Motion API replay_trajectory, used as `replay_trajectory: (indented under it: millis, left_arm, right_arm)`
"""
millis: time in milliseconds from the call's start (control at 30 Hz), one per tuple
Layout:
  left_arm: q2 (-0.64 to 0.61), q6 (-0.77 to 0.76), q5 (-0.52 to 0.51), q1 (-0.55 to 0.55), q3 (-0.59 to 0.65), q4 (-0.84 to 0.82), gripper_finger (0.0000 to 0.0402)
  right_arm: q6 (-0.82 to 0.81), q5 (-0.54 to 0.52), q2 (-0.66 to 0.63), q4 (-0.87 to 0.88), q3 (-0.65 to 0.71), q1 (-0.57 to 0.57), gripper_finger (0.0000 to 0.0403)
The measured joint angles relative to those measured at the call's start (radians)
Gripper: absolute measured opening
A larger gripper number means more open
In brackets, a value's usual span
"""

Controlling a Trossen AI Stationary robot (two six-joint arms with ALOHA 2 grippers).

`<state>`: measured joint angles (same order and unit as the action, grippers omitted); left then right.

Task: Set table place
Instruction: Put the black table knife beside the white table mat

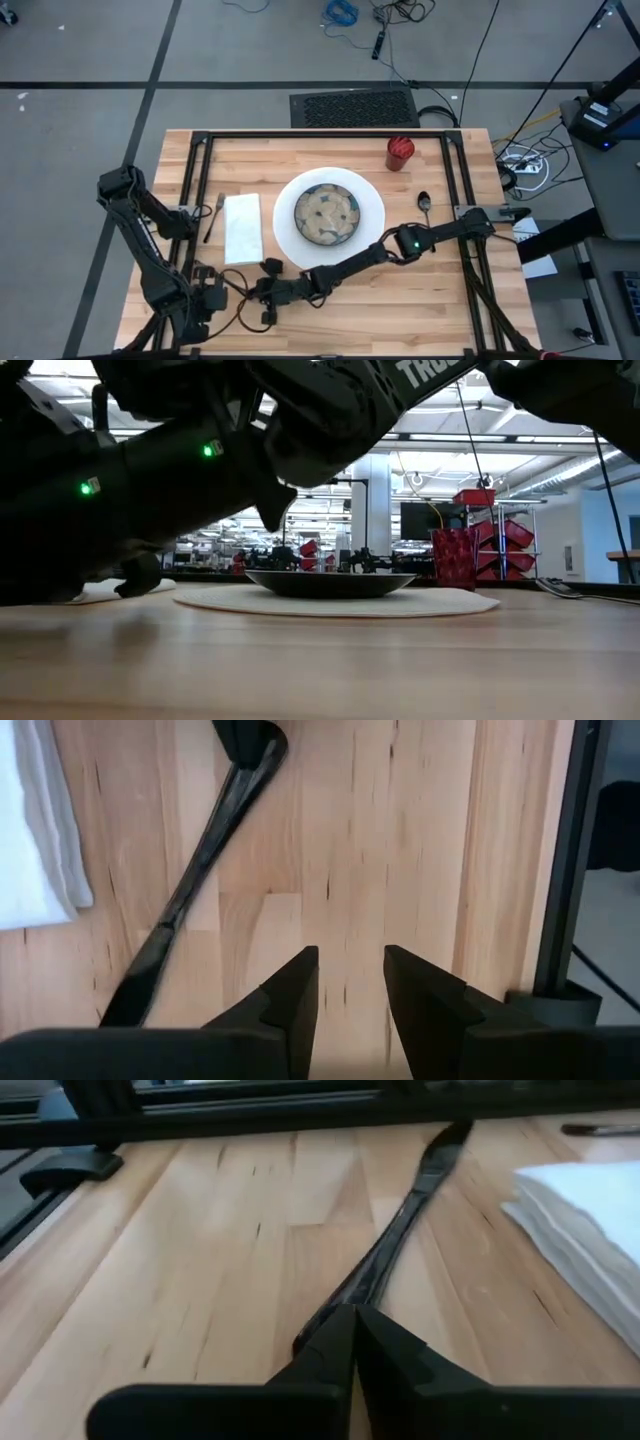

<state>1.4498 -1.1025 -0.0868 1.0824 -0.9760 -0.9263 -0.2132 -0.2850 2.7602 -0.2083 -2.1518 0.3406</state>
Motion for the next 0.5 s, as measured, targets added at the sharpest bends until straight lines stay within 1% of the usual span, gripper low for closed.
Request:
replay_trajectory:
  millis: [300,400,500]
  left_arm:
    - [0.000,-0.018,0.000,0.000,0.000,0.001,0.0102]
    - [0.000,-0.031,-0.005,0.000,0.000,0.001,0.0102]
    - [0.000,-0.043,-0.054,0.000,0.001,0.001,0.0102]
  right_arm:
    - [-0.023,0.015,-0.012,0.078,-0.003,0.011,0.0000]
    - [-0.042,0.016,-0.038,0.173,-0.004,0.033,0.0000]
    - [-0.062,0.018,-0.074,0.299,-0.003,0.054,0.0000]
